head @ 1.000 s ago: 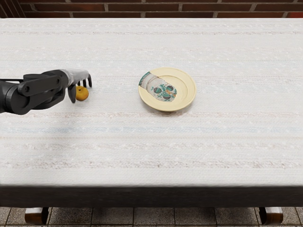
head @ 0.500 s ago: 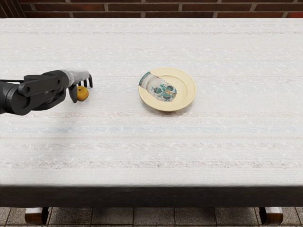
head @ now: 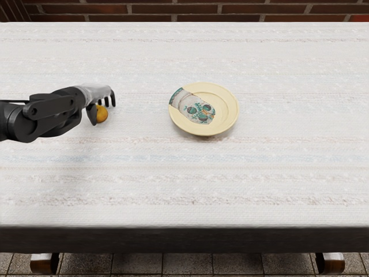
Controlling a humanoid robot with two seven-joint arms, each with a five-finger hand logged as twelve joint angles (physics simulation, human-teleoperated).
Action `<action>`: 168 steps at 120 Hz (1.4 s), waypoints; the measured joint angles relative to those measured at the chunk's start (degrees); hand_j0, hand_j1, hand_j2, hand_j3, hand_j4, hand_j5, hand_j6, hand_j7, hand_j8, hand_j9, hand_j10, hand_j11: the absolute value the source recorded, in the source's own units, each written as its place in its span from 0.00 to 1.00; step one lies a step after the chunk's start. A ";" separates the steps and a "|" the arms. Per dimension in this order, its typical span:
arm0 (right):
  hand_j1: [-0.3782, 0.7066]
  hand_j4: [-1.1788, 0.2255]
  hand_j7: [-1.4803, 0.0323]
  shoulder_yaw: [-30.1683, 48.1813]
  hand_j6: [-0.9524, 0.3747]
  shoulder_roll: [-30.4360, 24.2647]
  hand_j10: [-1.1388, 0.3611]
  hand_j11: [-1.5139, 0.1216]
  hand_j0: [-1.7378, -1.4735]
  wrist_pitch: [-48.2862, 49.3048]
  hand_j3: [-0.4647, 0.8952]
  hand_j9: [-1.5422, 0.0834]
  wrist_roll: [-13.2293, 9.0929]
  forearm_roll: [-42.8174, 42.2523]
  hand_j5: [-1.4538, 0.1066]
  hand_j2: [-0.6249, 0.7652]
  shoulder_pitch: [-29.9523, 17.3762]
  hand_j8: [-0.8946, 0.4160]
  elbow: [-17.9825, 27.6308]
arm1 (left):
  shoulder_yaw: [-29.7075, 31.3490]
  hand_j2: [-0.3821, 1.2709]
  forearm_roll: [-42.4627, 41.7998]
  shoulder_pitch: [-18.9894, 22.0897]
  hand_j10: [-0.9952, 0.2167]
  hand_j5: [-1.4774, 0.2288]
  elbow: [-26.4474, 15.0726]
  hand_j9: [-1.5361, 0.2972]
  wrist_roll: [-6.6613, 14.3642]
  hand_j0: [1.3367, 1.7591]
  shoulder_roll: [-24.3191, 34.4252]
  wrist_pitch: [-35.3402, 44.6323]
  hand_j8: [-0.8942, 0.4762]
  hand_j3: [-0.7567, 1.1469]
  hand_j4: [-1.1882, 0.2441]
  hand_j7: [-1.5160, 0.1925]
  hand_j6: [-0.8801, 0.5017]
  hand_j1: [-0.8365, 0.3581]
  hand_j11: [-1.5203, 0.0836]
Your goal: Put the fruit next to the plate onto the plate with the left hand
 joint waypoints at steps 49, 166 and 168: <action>0.05 0.82 0.96 0.00 0.70 0.00 0.74 0.91 0.30 0.00 0.34 0.93 -0.01 -0.01 0.91 0.45 0.00 0.66 0.00 | 0.05 0.32 0.04 0.15 0.43 0.50 -0.03 0.50 -0.22 0.76 0.63 0.11 0.31 0.40 0.50 0.52 0.29 0.53 0.56; 0.05 0.82 0.96 0.00 0.70 0.00 0.74 0.91 0.30 0.00 0.34 0.93 -0.02 -0.01 0.91 0.45 0.00 0.66 0.00 | 0.42 0.36 0.28 0.55 0.33 0.44 -0.82 0.41 -0.18 0.76 0.70 0.22 0.29 0.35 0.39 0.45 0.28 0.47 0.46; 0.05 0.82 0.96 0.00 0.70 0.00 0.74 0.91 0.30 0.00 0.34 0.93 -0.02 -0.01 0.91 0.45 0.00 0.66 0.00 | 0.43 0.36 0.29 0.55 0.32 0.44 -0.85 0.41 -0.17 0.77 0.70 0.21 0.30 0.34 0.39 0.45 0.28 0.47 0.46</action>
